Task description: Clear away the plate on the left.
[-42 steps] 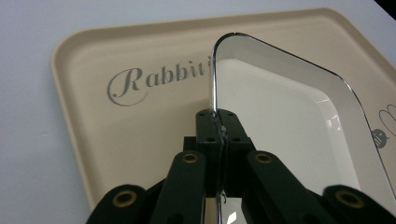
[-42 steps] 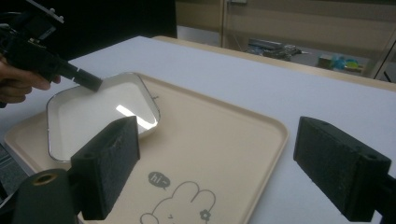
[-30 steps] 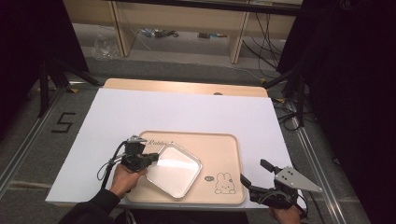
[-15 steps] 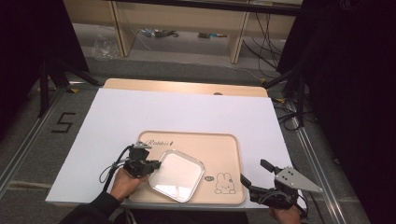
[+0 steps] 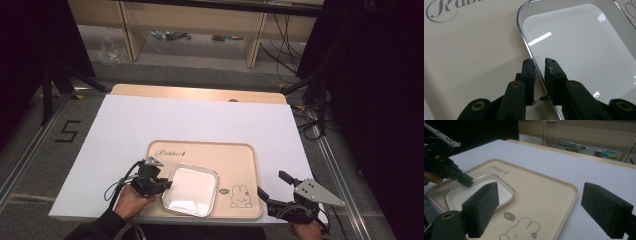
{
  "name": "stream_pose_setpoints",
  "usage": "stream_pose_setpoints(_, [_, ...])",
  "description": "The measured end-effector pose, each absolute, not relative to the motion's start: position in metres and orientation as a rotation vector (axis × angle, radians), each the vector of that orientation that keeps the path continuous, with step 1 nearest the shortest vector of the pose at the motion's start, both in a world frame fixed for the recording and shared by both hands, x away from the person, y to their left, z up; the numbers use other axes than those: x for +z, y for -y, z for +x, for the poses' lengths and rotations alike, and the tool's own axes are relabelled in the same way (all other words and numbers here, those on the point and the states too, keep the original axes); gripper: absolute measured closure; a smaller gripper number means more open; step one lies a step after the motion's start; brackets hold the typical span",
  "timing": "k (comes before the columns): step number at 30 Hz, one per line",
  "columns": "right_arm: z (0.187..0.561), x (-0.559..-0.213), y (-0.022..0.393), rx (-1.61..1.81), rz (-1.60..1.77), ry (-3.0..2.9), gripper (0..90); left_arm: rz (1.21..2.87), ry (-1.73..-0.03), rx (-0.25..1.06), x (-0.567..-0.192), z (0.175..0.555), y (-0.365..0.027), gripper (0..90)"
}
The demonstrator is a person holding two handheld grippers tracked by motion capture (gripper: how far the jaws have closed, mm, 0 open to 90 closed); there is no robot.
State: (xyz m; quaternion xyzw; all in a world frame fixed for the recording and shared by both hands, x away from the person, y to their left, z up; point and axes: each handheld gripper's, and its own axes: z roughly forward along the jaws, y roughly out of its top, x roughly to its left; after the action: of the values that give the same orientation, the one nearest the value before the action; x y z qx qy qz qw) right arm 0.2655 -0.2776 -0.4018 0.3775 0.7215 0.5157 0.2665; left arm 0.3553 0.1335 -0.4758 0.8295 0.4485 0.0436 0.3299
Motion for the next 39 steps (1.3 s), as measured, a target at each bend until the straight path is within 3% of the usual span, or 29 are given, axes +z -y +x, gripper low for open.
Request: stream_pose_setpoints(39, [0.265,-0.401,0.278,1.385,1.019,-1.954,15.2,2.148,-1.148,-0.011,-0.478,0.336,-0.125,69.1])
